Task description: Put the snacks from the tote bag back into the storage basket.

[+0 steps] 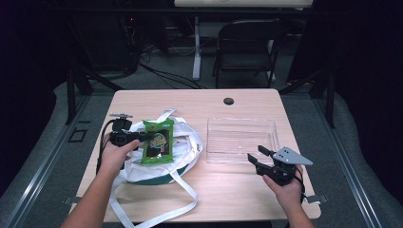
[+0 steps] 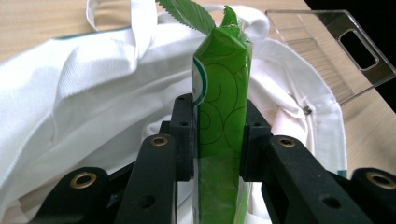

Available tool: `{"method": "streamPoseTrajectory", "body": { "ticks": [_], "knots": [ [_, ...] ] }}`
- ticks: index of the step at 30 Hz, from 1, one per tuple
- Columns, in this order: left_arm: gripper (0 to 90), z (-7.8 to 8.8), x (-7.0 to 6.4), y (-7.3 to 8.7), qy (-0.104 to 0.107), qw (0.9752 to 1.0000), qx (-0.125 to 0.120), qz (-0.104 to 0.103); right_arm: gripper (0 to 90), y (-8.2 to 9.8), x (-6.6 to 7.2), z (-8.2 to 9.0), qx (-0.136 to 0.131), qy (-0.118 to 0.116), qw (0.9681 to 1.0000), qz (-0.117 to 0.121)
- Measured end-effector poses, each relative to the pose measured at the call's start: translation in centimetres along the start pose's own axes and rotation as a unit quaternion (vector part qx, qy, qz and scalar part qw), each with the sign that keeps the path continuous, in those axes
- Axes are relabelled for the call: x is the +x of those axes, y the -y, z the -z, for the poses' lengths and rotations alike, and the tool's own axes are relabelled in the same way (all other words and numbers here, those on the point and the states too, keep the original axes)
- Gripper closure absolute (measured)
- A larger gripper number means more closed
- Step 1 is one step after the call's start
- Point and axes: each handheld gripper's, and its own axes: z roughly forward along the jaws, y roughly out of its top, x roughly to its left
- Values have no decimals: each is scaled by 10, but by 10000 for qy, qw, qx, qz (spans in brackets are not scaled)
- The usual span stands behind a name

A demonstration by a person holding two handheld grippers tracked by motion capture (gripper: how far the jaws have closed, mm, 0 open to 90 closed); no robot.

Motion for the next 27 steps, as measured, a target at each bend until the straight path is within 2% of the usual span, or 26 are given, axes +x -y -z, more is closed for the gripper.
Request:
{"method": "streamPoseTrajectory", "body": {
  "ticks": [10,27],
  "knots": [
    [729,13,-11,-13,-10,9993,-232,-286,456,0,0,0,47,-20,10000,0],
    [730,20,-24,-28,-35,9955,-627,-706,466,0,1,-1,58,-75,10000,15]
  ]
}}
